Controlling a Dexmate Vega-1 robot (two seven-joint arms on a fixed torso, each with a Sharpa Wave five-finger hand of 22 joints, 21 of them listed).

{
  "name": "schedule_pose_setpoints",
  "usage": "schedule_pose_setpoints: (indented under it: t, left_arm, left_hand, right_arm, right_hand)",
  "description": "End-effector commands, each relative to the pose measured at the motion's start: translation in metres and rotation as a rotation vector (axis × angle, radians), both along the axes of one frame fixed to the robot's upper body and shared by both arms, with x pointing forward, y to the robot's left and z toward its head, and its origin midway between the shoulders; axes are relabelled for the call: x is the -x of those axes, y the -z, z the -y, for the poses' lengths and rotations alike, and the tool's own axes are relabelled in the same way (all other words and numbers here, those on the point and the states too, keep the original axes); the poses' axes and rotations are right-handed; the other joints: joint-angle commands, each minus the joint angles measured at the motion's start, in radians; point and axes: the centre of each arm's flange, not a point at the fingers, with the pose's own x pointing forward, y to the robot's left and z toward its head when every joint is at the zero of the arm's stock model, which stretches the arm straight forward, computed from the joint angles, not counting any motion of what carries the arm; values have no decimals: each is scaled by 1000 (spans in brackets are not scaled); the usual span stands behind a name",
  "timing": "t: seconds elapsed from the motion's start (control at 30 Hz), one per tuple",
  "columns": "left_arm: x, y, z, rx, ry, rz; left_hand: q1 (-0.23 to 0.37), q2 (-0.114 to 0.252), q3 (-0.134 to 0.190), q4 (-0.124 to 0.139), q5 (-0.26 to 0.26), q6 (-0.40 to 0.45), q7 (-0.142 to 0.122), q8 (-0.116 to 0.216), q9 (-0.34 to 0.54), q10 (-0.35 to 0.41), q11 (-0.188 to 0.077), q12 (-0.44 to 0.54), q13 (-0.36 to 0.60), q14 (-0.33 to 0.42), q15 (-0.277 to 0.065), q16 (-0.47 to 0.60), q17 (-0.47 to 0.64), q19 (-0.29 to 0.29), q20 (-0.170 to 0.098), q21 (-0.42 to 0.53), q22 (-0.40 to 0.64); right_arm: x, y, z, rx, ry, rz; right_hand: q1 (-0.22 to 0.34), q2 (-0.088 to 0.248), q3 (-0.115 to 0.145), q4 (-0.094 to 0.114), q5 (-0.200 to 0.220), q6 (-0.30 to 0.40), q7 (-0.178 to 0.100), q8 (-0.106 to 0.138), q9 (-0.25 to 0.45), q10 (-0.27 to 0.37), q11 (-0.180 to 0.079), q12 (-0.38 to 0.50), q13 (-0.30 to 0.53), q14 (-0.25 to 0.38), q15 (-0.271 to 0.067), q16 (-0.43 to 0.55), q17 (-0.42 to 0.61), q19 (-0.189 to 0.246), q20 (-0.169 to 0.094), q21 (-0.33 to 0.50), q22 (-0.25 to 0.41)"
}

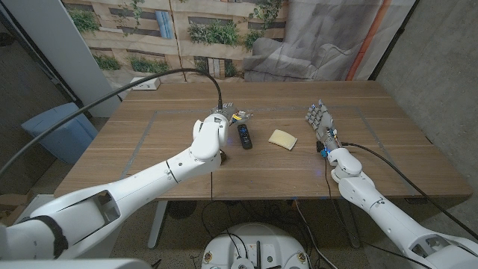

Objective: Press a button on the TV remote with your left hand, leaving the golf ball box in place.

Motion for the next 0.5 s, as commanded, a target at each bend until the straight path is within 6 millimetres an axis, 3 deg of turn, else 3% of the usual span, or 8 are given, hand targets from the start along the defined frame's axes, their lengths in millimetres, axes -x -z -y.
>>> schedule_pose_setpoints:
  t: [0.03, 0.5]
  left_arm:
    - [11, -13, -35, 234, 117, 54]
    - [10, -5, -74, 496, 264, 127]
  left_hand:
    - [5, 142, 8, -7, 8, 7, -1, 4, 0, -115, 1, 8, 2, -200, 9, 8, -1, -182, 2, 7, 1]
    - [17, 137, 40, -18, 13, -42, -52, -7, -1, -53, -4, 16, 1, -134, -2, 14, -6, -107, 4, 21, -4]
  right_arm:
    - [1, -3, -4, 8, 2, -1]
    - [6, -16, -10, 40, 33, 4]
  right_hand:
    - [-8, 14, 5, 1, -1, 12, -3, 6, 2, 2, -1, 3, 1, -1, 5, 6, 3, 1, 5, 4, 3]
    - [-8, 14, 8, -1, 0, 3, -10, 3, 2, -4, 1, 0, 1, -10, -4, 2, 0, -4, -2, 2, 3]
